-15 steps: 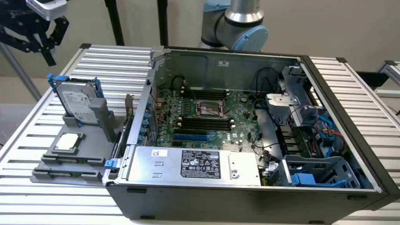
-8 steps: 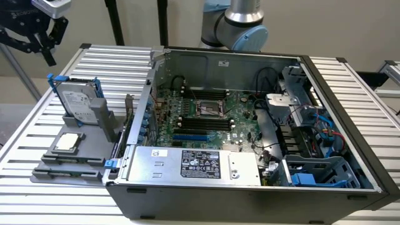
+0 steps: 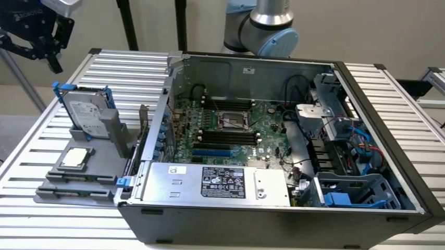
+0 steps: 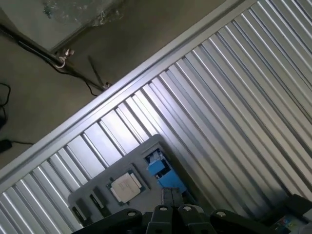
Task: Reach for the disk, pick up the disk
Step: 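Pick up the disk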
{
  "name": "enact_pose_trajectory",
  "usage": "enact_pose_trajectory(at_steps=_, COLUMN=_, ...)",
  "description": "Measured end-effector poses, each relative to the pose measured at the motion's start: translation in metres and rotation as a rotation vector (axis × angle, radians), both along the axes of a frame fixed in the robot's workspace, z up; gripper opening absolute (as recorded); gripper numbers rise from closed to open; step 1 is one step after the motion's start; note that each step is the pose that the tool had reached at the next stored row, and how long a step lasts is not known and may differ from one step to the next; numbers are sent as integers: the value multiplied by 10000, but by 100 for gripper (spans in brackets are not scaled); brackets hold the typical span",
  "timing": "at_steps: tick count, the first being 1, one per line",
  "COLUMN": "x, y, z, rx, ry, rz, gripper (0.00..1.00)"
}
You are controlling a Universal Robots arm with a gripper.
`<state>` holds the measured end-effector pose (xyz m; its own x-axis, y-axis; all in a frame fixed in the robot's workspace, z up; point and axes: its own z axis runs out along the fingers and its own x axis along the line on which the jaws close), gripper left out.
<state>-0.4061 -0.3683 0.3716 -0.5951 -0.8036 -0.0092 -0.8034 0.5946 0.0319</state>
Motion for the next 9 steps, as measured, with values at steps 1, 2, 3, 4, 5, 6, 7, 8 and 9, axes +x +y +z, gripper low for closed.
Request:
enact_pose_trajectory(at_steps=1, x=0, y=0, z=0, rx=0, ry=-2, rz=184, gripper=11)
enact_pose_trajectory(at_steps=2, x=0, y=0, z=0, rx=0, ry=-4, rz=364, gripper=11)
enact_pose_trajectory(at_steps=3, x=0, y=0, z=0, rx=0, ry=-8, rz=544, gripper=11)
enact_pose_trajectory(at_steps=4, x=0, y=0, z=0, rx=0, ry=-12, rz=724, gripper=11)
enact_pose_trajectory(at_steps=5, x=0, y=0, z=0, rx=0, ry=-14, rz=905, gripper=11)
enact_pose_trajectory(at_steps=6, x=0, y=0, z=-1, rx=0, ry=-16, rz=1084, gripper=11)
enact_pose_trajectory(at_steps=7, x=0, y=0, z=-1, rx=0, ry=-19, rz=1264, gripper=11)
enact_pose_trajectory(at_steps=8, x=0, y=0, z=-1, rx=0, ry=-21, rz=1443, gripper=11)
enact_pose_trajectory(at_steps=9, x=0, y=0, z=-1, rx=0, ry=-23, rz=1629, gripper=11)
